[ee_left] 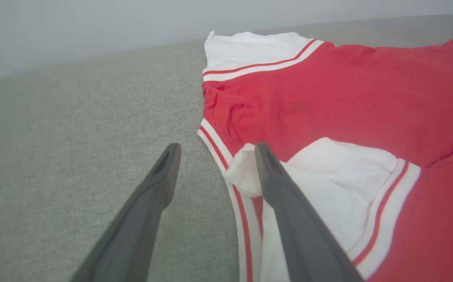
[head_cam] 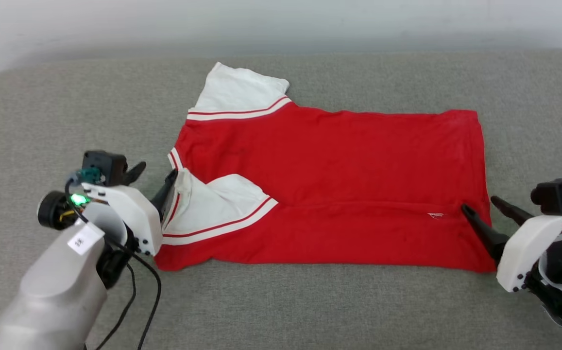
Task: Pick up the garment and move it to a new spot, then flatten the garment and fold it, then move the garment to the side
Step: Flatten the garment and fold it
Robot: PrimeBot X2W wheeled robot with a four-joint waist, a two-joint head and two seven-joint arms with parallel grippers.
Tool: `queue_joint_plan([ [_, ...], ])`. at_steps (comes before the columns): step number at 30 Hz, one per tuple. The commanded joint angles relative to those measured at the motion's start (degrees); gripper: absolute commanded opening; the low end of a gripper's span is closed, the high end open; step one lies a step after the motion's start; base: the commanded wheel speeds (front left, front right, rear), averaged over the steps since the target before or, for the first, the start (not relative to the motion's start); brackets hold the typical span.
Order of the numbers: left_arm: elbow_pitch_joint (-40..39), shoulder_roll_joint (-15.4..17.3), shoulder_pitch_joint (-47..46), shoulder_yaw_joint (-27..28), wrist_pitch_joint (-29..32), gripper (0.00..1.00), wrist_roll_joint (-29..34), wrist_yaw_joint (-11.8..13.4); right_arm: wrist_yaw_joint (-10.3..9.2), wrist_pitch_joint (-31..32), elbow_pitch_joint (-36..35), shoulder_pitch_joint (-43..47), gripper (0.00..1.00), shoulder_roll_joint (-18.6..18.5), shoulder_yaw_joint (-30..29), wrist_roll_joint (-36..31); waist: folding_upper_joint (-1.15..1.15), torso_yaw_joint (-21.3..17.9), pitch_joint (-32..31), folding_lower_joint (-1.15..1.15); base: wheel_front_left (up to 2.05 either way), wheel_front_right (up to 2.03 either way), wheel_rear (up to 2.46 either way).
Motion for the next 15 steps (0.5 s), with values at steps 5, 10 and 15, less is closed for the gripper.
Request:
queue_joint_plan([
  [5, -3.5, 2.5, -2.7, -1.4, 5.8, 1.00, -2.2, -0.1, -0.04, -0.6, -4.3, 3.8, 1.00, -1.8, -3.2, -0.7, 0.00, 2.0, -2.7, 0.00, 0.00, 0.00, 0.00],
  [10, -7.9, 5.4, -4.3, -4.3, 17.5, 1.00, -6.5, -0.1, -0.04, 1.0, -8.5, 6.4, 1.00, -1.8, -6.4, -2.4, 0.00, 2.5, -3.3, 0.00, 0.00, 0.00, 0.00],
  [15, -11.7, 8.0, -5.7, -6.9, 30.2, 1.00, -12.4, -0.1, -0.04, 3.5, -11.9, 8.4, 1.00, -0.8, -8.6, -4.0, 0.00, 2.6, -3.5, 0.00, 0.00, 0.00, 0.00],
])
